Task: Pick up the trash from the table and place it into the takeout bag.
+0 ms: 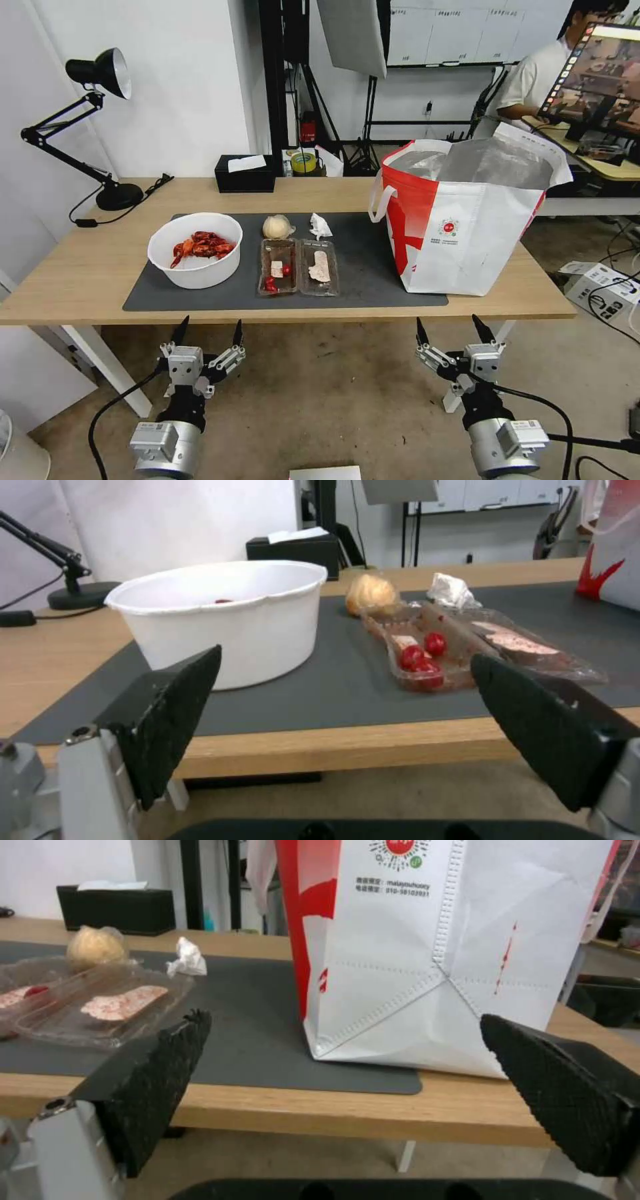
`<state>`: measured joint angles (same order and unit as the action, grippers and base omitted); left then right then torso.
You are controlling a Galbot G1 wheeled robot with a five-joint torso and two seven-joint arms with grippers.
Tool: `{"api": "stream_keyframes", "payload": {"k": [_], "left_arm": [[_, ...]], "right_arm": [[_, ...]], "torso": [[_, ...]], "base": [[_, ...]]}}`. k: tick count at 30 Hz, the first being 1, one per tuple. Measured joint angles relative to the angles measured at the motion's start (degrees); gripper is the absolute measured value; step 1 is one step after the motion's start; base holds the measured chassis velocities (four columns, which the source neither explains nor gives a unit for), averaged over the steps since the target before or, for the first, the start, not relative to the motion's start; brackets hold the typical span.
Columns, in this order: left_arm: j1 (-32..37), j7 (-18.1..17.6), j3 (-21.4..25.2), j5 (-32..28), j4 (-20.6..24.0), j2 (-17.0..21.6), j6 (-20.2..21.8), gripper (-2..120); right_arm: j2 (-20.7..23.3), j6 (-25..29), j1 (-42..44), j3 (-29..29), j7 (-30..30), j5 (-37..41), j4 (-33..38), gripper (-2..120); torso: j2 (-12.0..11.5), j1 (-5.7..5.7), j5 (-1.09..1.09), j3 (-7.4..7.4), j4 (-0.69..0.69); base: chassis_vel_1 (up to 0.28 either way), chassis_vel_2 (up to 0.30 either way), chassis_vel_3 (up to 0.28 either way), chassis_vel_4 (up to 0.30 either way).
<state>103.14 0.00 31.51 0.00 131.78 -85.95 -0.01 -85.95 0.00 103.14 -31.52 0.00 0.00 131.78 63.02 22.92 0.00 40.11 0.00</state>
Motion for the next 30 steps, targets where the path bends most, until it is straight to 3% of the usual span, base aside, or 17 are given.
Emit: {"api": "stream_keyframes", "payload": {"k": [15,19,21,22,25,30], "left_arm": [[0.0,0.0,0.0,0.0,0.0,0.0,0.0,100],[-0.26,-0.12,-0.31,-0.2,0.0,-0.08,0.05,100],[-2.25,-0.43,-3.3,-1.64,-0.02,-0.98,0.57,100],[-5.17,-0.6,-7.78,-3.69,-0.02,-2.34,1.24,100],[-6.15,-0.67,-9.29,-4.76,-0.06,-2.72,1.03,100],[-6.49,-0.56,-9.68,-5.48,-0.16,-2.89,-0.31,100]], "right_arm": [[0.0,0.0,0.0,0.0,0.0,0.0,0.0,100],[1.86,-2.23,0.16,-1.31,-0.57,2.55,1.36,100],[4.9,-5.86,0.51,-3.54,-1.7,6.67,3.88,100],[7.77,-9.21,0.84,-5.66,-2.8,10.6,6.32,100],[8.55,-9.6,0.91,-6.26,-3.47,12.01,6.79,100],[8.77,-8.32,0.93,-6.41,-4.01,12.51,6.81,100]], "torso": [[0.0,0.0,0.0,0.0,0.0],[0.0,0.0,0.02,0.0,0.01],[0.0,-0.01,0.02,0.0,0.03],[0.0,0.0,-0.05,0.0,-0.02],[0.0,0.0,0.04,0.0,-0.02],[0.0,0.0,0.0,0.0,0.0]], "base": [[0.0,0.0,0.0,0.0],[0.0,0.0,0.0,0.0],[0.0,0.0,0.0,0.0],[0.0,0.0,0.0,0.0],[0.0,0.0,0.0,0.0],[0.0,0.0,0.0,0.0]]}}
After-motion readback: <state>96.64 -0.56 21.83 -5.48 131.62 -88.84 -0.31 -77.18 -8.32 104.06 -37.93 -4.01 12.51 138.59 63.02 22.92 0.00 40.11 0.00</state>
